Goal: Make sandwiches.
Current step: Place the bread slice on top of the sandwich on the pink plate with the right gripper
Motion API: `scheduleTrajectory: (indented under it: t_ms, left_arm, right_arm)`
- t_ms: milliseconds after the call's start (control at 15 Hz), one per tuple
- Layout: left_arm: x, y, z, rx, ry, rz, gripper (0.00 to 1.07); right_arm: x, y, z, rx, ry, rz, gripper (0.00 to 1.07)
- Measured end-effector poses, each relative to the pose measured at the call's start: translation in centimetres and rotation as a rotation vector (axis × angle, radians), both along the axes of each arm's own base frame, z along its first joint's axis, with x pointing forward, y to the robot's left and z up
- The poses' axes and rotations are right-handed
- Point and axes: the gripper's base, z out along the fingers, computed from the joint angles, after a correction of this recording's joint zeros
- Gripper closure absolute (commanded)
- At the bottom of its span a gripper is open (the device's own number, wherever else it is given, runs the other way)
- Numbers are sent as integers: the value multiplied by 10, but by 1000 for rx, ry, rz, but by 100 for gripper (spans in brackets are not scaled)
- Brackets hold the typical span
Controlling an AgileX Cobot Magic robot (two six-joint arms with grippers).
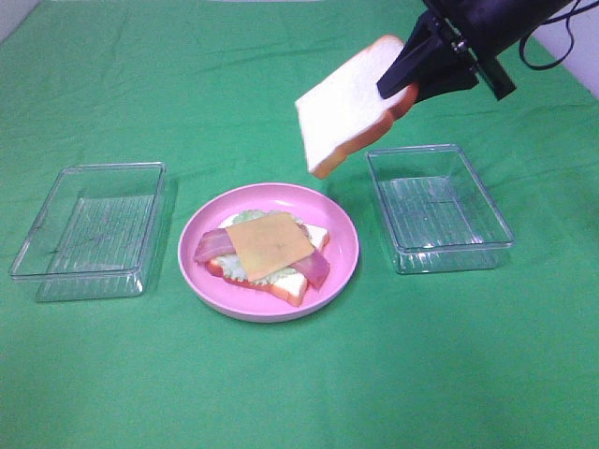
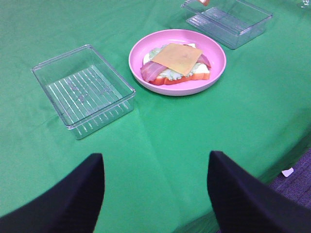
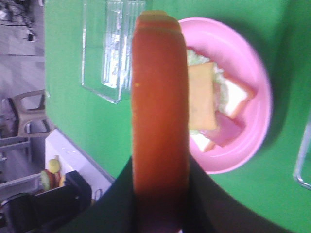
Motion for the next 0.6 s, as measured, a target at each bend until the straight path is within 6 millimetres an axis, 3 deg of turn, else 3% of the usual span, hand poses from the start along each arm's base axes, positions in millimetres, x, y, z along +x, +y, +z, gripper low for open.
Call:
scheduleTrajectory:
  t_ms: [200, 467, 600]
  left_arm:
    - [0, 0, 0, 0, 0, 0, 46]
    - [0, 0, 0, 0, 0, 0, 46]
    - [0, 0, 0, 0, 0, 0, 46]
  right_arm:
    - [-13, 15, -26, 70, 61, -10, 107]
    - [-36, 62, -56, 73, 73, -16, 107]
    - [-36, 82, -69, 92, 79, -71, 107]
